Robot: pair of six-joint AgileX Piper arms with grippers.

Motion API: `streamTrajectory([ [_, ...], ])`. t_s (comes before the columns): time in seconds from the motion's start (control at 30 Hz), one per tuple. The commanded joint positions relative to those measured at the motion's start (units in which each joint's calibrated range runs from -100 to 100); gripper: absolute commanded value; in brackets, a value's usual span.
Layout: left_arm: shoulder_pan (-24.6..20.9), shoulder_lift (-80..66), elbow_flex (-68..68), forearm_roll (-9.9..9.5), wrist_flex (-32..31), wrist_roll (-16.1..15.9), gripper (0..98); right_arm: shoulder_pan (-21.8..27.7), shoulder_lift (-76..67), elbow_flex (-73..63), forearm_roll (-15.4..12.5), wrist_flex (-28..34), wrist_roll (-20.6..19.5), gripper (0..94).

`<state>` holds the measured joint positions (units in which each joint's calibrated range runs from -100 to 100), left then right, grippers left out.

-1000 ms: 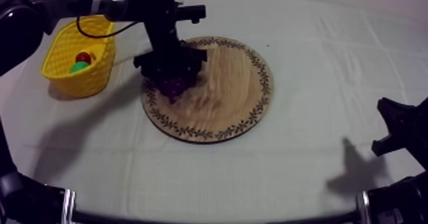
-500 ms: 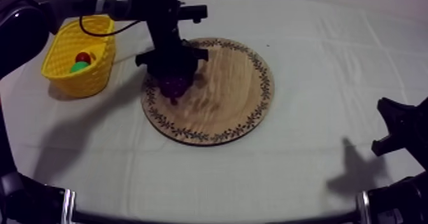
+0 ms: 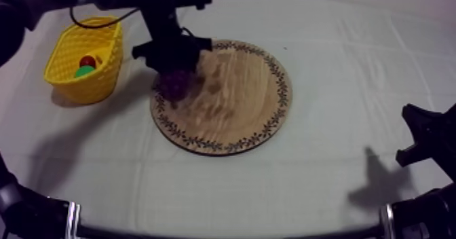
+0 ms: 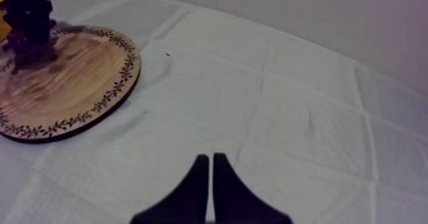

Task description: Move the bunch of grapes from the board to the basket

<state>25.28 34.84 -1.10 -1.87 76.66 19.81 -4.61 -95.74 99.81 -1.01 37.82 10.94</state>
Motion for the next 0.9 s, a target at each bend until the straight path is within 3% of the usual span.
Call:
streamTrajectory([
  [0.0, -0.5, -4.6, 2.2, 0.34, 1.9, -0.2, 35.1, 0.0, 0.0, 0.0, 0.0, 0.0, 0.0, 0.4],
  [0.17, -2.1, -16.2, 11.3, 0.63, 3.9, -1.8, 37.0, 0.0, 0.0, 0.0, 0.0, 0.0, 0.0, 0.4],
  [0.4, -6.1, -33.9, 20.4, 0.14, 3.5, -7.7, 37.8, 0.0, 0.0, 0.0, 0.0, 0.0, 0.0, 0.4],
  [0.6, -11.5, -41.5, 18.6, -1.69, -0.3, -11.8, 39.0, 0.0, 0.0, 0.0, 0.0, 0.0, 0.0, 0.4],
  [0.87, -17.7, -40.2, 12.9, -3.77, -6.1, -14.4, 38.8, 0.0, 0.0, 0.0, 0.0, 0.0, 0.0, 0.4],
])
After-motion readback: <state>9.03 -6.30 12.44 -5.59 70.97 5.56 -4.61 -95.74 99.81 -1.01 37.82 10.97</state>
